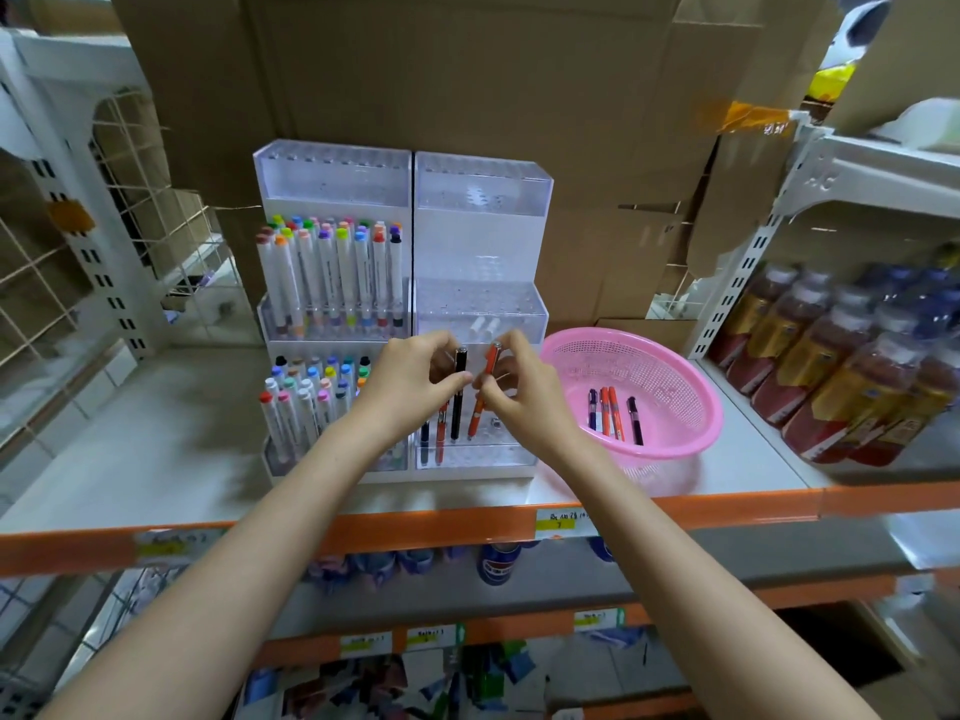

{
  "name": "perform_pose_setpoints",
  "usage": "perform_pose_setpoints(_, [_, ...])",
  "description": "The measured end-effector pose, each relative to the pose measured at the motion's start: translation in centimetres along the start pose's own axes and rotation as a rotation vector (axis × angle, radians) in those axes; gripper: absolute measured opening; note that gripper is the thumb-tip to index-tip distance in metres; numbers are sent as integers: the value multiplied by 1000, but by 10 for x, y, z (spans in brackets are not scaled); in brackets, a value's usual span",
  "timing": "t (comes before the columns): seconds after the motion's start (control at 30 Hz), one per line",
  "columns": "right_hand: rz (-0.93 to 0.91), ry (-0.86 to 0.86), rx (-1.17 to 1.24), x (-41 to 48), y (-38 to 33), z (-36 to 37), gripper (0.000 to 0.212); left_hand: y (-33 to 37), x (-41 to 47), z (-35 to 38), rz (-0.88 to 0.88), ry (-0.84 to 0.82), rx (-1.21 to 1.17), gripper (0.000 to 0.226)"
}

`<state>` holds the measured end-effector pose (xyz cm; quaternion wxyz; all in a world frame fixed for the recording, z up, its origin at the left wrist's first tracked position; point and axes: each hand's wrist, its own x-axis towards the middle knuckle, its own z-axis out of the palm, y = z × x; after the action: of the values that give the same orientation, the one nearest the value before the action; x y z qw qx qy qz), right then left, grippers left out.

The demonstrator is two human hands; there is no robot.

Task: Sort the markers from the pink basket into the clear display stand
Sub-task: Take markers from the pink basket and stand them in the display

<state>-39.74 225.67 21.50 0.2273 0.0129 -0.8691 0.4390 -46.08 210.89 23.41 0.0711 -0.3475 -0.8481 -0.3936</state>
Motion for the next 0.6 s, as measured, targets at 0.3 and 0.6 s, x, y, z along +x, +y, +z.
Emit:
perform_pose_setpoints(0.3, [35, -19, 13, -2, 4, 2, 19, -9, -4, 9, -33, -30, 43, 17])
perform_pose_setpoints(0.6, [37, -27, 2, -4, 7, 6, 19, -10, -1, 12, -30, -148, 173, 23])
